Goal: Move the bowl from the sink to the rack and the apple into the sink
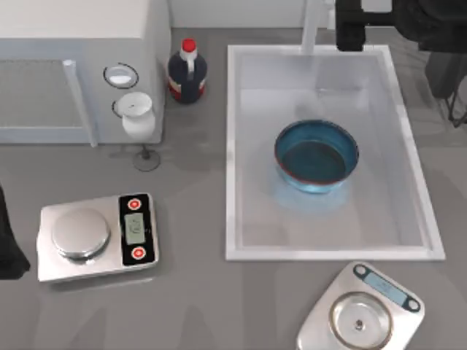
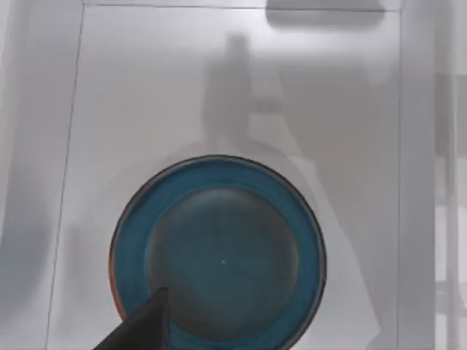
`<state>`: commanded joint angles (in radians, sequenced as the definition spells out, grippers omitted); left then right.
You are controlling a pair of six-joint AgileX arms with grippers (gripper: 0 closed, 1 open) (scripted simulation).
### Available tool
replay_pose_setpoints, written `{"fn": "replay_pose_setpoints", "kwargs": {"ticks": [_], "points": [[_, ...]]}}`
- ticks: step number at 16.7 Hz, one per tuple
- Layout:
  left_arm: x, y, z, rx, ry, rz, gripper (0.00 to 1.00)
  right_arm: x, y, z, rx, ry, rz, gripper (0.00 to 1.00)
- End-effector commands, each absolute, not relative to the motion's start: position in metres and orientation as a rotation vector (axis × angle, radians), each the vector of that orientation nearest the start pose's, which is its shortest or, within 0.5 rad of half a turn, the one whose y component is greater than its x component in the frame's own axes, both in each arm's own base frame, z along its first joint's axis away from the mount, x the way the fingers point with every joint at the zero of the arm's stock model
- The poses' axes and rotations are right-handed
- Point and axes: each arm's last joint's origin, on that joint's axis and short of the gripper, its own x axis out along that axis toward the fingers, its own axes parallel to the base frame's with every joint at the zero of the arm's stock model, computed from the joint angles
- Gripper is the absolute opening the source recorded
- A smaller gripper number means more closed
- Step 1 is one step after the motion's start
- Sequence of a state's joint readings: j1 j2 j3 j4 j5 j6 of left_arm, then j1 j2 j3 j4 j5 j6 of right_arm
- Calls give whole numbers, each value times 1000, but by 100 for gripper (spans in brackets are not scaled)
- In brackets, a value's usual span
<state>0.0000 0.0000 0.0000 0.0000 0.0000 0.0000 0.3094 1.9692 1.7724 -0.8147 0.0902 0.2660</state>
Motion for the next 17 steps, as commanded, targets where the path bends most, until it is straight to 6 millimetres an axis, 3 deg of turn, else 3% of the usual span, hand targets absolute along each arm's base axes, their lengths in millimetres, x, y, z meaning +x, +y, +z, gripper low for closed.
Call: {"fn": "replay_pose_setpoints", "kwargs": {"ticks": [4,9,13,17], "points": [[106,-1,160,0,0,0,100,451,186,219,22,1173,60,100],[106,-1,160,0,0,0,100,462,236,173,13,1298,25,100],[106,-1,160,0,0,0,100,459,261,151,8,1356,0,100],[106,-1,160,0,0,0,100,457,268,145,7,1371,-9,100]]}}
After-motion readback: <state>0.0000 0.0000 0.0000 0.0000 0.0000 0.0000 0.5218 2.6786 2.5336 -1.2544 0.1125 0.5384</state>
